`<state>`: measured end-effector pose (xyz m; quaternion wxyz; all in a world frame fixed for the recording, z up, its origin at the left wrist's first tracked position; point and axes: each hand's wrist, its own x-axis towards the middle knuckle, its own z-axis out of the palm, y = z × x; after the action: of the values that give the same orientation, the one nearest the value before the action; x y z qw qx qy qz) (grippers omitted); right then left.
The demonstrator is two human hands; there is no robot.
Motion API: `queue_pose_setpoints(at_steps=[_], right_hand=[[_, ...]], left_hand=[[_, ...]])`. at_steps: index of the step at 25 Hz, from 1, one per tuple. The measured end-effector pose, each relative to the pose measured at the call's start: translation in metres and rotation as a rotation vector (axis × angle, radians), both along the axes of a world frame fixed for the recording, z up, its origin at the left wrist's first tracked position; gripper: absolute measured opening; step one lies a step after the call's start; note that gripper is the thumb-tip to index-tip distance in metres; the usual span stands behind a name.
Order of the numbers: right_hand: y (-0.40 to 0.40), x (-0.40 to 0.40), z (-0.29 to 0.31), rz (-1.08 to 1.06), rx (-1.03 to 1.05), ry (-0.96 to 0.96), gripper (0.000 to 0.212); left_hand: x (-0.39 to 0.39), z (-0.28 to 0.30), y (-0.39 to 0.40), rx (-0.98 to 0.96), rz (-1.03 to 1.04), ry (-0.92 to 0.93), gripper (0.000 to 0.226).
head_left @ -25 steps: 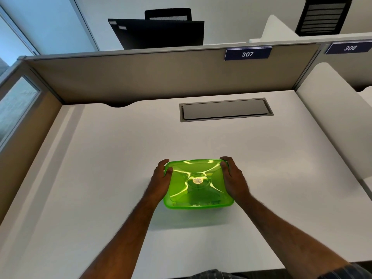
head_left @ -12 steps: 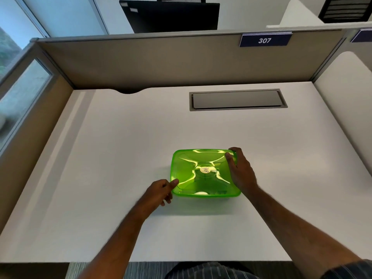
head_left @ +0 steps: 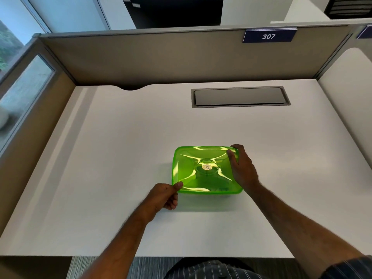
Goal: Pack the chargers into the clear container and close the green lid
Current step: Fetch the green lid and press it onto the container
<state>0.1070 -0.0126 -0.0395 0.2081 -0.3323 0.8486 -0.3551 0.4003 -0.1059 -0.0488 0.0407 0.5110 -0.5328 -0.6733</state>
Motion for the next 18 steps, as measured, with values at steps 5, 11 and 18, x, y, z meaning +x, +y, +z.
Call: queue_pose_setpoints(at_steps=[5,11,18], right_hand=[[-0.001,0.000,0.000,0.006,-0.008,-0.005,0.029],[-0.001,-0.001,0.000,0.009,-0.028,-0.036,0.029],[-0.002,-0.001,-0.003,0.022,-0.050,-0.025,0.029]], left_hand=[[0.000,-0.005,0.006,-0.009,0.080,0.061,0.049],[-0.002,-0.013,0.018,-0.065,0.187,0.132,0.058],[-0.006,-0.022,0.033,-0.230,0.239,0.172,0.053]])
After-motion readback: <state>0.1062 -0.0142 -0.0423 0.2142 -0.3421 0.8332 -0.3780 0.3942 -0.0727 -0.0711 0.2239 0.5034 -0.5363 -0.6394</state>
